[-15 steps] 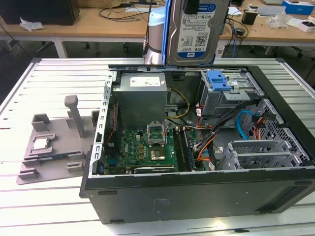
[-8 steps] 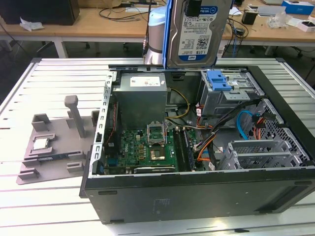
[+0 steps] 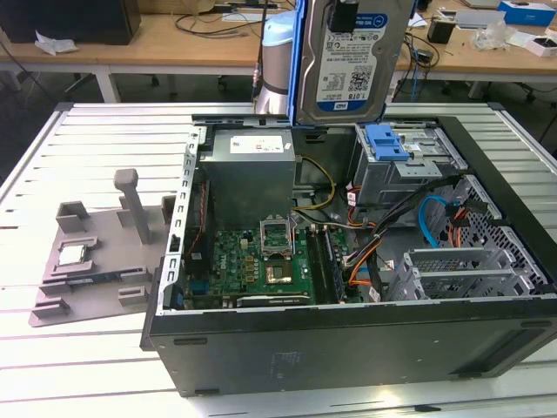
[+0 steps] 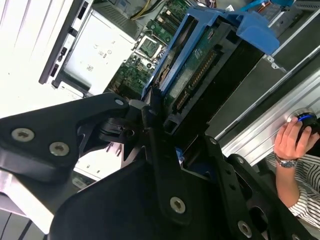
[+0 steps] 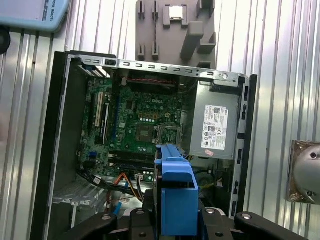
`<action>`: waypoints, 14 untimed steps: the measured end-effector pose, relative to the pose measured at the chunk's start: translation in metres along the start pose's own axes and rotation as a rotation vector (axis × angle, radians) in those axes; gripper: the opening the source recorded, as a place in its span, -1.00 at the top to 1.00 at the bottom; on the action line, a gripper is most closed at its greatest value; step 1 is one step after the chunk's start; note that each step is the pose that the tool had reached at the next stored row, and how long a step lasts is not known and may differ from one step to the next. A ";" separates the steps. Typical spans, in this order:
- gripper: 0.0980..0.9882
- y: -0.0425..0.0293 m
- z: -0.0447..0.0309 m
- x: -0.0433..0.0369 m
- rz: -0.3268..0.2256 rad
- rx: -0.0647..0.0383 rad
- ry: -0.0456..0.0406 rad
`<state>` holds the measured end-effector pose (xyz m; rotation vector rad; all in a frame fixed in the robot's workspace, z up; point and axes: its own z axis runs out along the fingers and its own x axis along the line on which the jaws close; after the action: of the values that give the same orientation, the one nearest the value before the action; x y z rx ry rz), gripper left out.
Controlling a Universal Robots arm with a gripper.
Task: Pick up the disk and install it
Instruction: 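Pick up the disk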
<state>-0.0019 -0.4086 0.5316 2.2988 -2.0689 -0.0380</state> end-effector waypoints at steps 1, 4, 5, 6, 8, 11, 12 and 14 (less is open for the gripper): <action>0.39 0.0002 0.0001 0.0013 0.000 0.000 -0.0001; 0.39 0.0005 0.0001 0.0044 0.000 0.000 -0.0001; 0.39 0.0007 0.0002 0.0065 0.000 0.000 0.0000; 0.39 0.0008 0.0003 0.0080 0.000 0.000 -0.0001; 0.39 0.0011 0.0003 0.0103 0.000 0.000 0.0000; 0.39 0.0018 0.0004 0.0173 0.000 0.000 -0.0001; 0.39 0.0022 0.0005 0.0212 0.000 0.000 0.0000; 0.39 0.0028 0.0006 0.0271 0.000 0.000 0.0000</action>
<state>-0.0019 -0.4359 0.5315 2.2988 -2.0689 -0.0380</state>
